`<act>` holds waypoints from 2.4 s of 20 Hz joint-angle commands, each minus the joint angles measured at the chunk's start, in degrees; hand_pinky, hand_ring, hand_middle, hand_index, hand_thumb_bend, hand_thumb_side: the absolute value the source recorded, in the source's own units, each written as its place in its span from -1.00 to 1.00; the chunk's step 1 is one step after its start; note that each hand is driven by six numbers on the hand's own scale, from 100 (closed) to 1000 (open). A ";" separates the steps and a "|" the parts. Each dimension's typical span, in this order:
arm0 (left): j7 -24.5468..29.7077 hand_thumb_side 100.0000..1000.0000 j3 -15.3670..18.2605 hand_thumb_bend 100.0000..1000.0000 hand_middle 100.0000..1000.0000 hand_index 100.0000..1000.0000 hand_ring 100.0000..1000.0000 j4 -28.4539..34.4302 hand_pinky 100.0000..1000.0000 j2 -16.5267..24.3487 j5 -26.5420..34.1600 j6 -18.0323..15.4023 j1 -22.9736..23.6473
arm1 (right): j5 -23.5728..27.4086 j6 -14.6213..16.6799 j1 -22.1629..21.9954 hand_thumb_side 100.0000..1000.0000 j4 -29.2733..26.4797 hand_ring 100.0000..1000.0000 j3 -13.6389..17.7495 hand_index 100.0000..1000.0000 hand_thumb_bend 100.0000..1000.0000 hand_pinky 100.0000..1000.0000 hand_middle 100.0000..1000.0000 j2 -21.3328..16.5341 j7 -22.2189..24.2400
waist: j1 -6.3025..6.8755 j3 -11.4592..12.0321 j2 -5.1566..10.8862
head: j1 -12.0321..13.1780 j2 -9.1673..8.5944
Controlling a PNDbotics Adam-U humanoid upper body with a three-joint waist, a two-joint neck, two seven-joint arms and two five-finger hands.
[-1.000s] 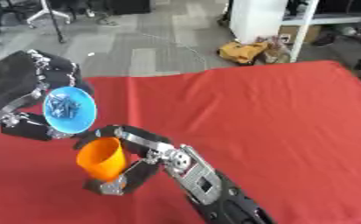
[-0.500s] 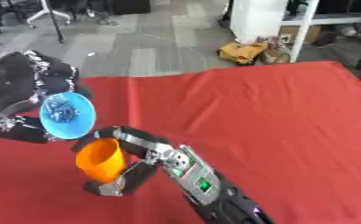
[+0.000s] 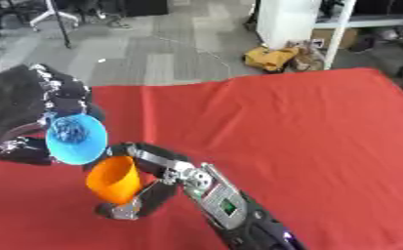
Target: Pour the contents of one cup into another cup.
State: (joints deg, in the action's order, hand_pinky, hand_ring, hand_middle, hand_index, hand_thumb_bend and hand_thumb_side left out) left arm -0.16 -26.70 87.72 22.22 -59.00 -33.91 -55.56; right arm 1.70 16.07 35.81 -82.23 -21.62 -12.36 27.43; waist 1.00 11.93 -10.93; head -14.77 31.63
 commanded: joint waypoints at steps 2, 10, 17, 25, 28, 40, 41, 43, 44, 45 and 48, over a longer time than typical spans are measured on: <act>-0.26 -1.00 -0.27 0.41 -0.53 0.23 -0.68 0.83 -0.77 1.07 -1.82 -0.50 -0.75 | 0.62 -0.11 1.08 -1.00 -0.66 -0.59 0.54 0.54 -0.74 -0.20 0.00 -0.71 -0.24 | 0.17 0.00 1.08 | -0.09 -0.25; -1.14 -1.00 -0.32 0.41 -0.54 0.23 -0.68 1.03 -0.76 0.94 -4.11 -0.28 -0.85 | 0.75 -0.13 1.10 -1.00 -0.72 -0.59 0.52 0.54 -0.74 -0.20 0.00 -0.81 -0.37 | 0.17 -0.03 1.10 | -0.09 -0.41; -1.92 -1.00 -0.32 0.40 -0.55 0.22 -0.69 1.35 -0.76 0.88 -5.47 -0.18 -0.95 | 0.83 -0.17 1.15 -1.00 -0.78 -0.59 0.54 0.54 -0.74 -0.21 0.00 -0.91 -0.48 | 0.29 -0.14 1.08 | -0.07 -0.45; -2.97 -1.00 -0.30 0.40 -0.55 0.23 -0.69 1.84 -0.75 0.90 -7.80 -0.06 -1.06 | 0.89 -0.22 1.23 -1.00 -0.82 -0.59 0.55 0.54 -0.74 -0.21 0.00 -1.02 -0.56 | 0.41 -0.19 1.10 | -0.11 -0.52; -3.38 -1.00 -0.30 0.40 -0.55 0.23 -0.69 2.05 -0.75 0.91 -8.70 0.04 -1.08 | 0.86 -0.23 1.24 -1.00 -0.83 -0.59 0.56 0.54 -0.74 -0.21 0.00 -1.05 -0.60 | 0.39 -0.16 1.11 | -0.14 -0.52; -4.96 -1.00 -0.13 0.39 -0.56 0.23 -0.69 2.82 -0.74 0.98 -11.64 0.42 -1.16 | 0.84 -0.29 1.21 -1.00 -0.83 -0.60 0.61 0.54 -0.74 -0.22 0.00 -1.07 -0.80 | 0.26 -0.06 1.11 | -0.18 -0.64; -5.09 -1.00 -0.13 0.39 -0.56 0.23 -0.69 2.90 -0.74 0.99 -11.90 0.40 -1.17 | 0.83 -0.30 1.22 -1.00 -0.83 -0.60 0.61 0.54 -0.74 -0.22 0.00 -1.07 -0.82 | 0.26 -0.06 1.11 | -0.18 -0.64; -5.42 -1.00 -0.10 0.38 -0.56 0.23 -0.69 3.15 -0.74 1.01 -12.51 0.41 -1.18 | 0.82 -0.31 1.20 -1.00 -0.83 -0.60 0.61 0.54 -0.74 -0.22 0.00 -1.07 -0.86 | 0.26 -0.05 1.13 | -0.18 -0.65; -5.58 -1.00 -0.10 0.38 -0.56 0.23 -0.69 3.25 -0.74 1.03 -12.76 0.41 -1.18 | 0.82 -0.32 1.20 -1.00 -0.83 -0.60 0.61 0.54 -0.74 -0.22 -0.01 -1.07 -0.87 | 0.27 -0.05 1.13 | -0.19 -0.66; -5.72 -1.00 -0.10 0.38 -0.56 0.23 -0.69 3.37 -0.74 1.05 -13.01 0.42 -1.19 | 0.83 -0.33 1.19 -1.00 -0.83 -0.60 0.61 0.54 -0.74 -0.22 -0.01 -1.07 -0.89 | 0.27 -0.05 1.14 | -0.19 -0.68; -6.06 -1.00 -0.11 0.38 -0.56 0.24 -0.69 3.61 -0.73 1.10 -13.72 0.42 -1.20 | 0.82 -0.35 1.18 -1.00 -0.83 -0.60 0.62 0.54 -0.74 -0.22 -0.01 -1.09 -0.93 | 0.28 -0.06 1.17 | -0.21 -0.70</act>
State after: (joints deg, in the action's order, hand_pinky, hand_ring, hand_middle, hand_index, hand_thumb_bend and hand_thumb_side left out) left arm -5.83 -27.29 90.36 22.21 -72.31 -33.55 -55.54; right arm 2.16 15.62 35.84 -82.07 -21.55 -12.84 26.68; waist 1.26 11.77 -10.92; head -14.81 31.55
